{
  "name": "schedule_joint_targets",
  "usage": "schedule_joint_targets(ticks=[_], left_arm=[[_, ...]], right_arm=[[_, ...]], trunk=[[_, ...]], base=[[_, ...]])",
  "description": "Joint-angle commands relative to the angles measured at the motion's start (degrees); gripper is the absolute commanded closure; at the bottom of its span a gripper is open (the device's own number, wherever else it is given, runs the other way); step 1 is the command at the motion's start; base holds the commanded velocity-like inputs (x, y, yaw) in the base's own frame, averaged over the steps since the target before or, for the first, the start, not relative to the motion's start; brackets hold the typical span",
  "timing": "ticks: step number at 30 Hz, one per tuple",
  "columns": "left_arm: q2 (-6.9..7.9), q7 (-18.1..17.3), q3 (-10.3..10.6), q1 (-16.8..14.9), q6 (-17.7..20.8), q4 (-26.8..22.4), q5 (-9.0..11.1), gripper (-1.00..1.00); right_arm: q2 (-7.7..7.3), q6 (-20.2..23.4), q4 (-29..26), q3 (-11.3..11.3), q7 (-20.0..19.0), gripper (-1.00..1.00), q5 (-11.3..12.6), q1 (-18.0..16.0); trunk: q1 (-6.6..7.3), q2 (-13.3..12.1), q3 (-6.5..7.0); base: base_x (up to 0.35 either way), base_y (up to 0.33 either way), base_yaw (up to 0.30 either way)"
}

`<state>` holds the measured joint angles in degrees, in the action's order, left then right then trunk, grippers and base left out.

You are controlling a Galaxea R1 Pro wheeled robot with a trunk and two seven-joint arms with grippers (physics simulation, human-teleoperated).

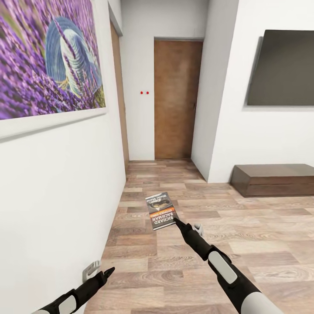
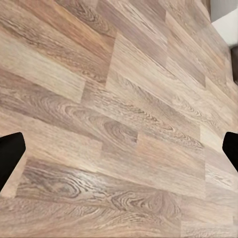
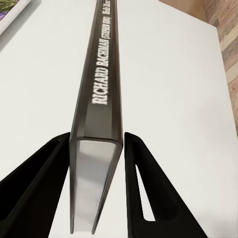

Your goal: In the bedroom, move the book from the bed onto either nightstand, and place the two sandals side by side next to the bed.

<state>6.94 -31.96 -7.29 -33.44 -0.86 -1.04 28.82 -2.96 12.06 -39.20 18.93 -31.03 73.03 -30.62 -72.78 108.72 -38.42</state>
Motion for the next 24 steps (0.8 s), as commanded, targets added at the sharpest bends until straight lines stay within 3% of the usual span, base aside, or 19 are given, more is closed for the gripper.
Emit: schedule_joint_targets(ticks=[1, 11, 24], left_arm=[[0.01, -0.21, -0.47, -0.05, -0.09, 0.07, -0.34, -1.00], [0.01, -0.18, -0.48, -0.05, -0.10, 0.07, -0.34, -1.00], [0.01, -0.15, -0.52, -0.05, -0.10, 0.07, -0.34, -1.00]], right_arm=[[-0.05, 0.25, 0.00, 0.20, -0.08, 1.00, 0.60, -0.05], [-0.03, 0.27, 0.00, 0.23, -0.08, 1.00, 0.54, -0.05], [-0.02, 0.31, 0.00, 0.23, -0.02, 1.00, 0.46, -0.05]], trunk=[[-0.01, 0.02, -0.06], [-0.01, 0.02, -0.06], [-0.01, 0.02, -0.06]], base=[[0.126, 0.000, 0.000], [0.126, 0.000, -0.042], [0.126, 0.000, -0.155]])
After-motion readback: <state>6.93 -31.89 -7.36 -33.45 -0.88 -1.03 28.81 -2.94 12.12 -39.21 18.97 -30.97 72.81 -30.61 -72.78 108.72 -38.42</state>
